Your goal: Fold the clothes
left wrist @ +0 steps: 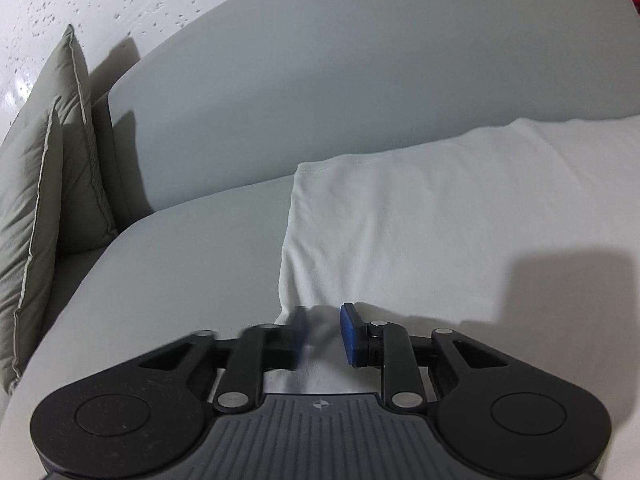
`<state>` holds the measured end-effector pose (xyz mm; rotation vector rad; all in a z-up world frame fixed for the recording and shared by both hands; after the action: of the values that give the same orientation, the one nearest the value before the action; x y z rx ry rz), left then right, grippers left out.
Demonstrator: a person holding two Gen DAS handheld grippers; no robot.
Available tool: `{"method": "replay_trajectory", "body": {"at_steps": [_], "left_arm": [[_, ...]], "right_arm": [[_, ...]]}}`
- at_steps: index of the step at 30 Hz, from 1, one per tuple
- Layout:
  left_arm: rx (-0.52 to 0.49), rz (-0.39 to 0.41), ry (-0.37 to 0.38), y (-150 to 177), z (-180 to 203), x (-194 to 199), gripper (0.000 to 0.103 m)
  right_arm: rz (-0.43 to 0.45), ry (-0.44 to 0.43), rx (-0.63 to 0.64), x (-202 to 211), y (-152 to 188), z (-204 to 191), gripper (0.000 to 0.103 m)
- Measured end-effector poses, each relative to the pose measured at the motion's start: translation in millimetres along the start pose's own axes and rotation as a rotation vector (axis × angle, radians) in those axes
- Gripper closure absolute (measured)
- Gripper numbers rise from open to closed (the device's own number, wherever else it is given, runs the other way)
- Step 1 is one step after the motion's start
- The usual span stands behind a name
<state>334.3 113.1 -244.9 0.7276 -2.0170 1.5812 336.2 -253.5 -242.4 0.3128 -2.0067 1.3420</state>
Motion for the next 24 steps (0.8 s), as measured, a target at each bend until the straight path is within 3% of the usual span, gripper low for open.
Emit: {"method": "replay_trajectory", "body": {"at_steps": [4,6,9,13,16,18,20,22,24], "left_arm": [[0.029,0.0,0.013,0,-1,0,0.079],[0.026,0.001,0.009,0,3,3,0.079],[0.025,0.002,0.005,1,2,3,0.079],[0.021,-0.001,-0.014,-1,2,6,0.076],[0.093,0.028,0.018,-11,1,17,0.082],[0.115,0.072,0.086,-29,9,20,0.082],[0.076,0.076,0.102,-44,24,8,0.077],[0.017,0.072,0.044,-54,35,-13,0.071],[-0.056,0.079,-0.065,-61,41,-36,0.069]], "right_arm": [[-0.116,-0.039,0.048,-24,0,-2,0.073],[-0.095,-0.029,0.091,-24,-2,-8,0.101],[-0.003,0.072,0.11,-19,-4,-6,0.101],[-0.009,0.133,0.136,-19,4,-6,0.103],[0.064,0.045,0.028,11,7,-9,0.092],[0.046,-0.101,0.027,17,15,-27,0.091],[0.0,-0.249,0.055,15,26,-50,0.091],[-0.049,-0.323,0.099,2,40,-73,0.091],[-0.023,-0.297,0.205,-12,54,-92,0.092]]}}
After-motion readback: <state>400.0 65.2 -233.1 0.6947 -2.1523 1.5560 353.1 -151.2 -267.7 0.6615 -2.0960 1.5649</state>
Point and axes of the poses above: each gripper's, at about its wrist camera, not at the fingertips, and x roughly against the way its jaws point, z to its right, y to its underside, the point moved 5 cm from there along -x, roughly the way its jaws point, and after that the axes turned 9 degrees about y, right-handed, at the moved point
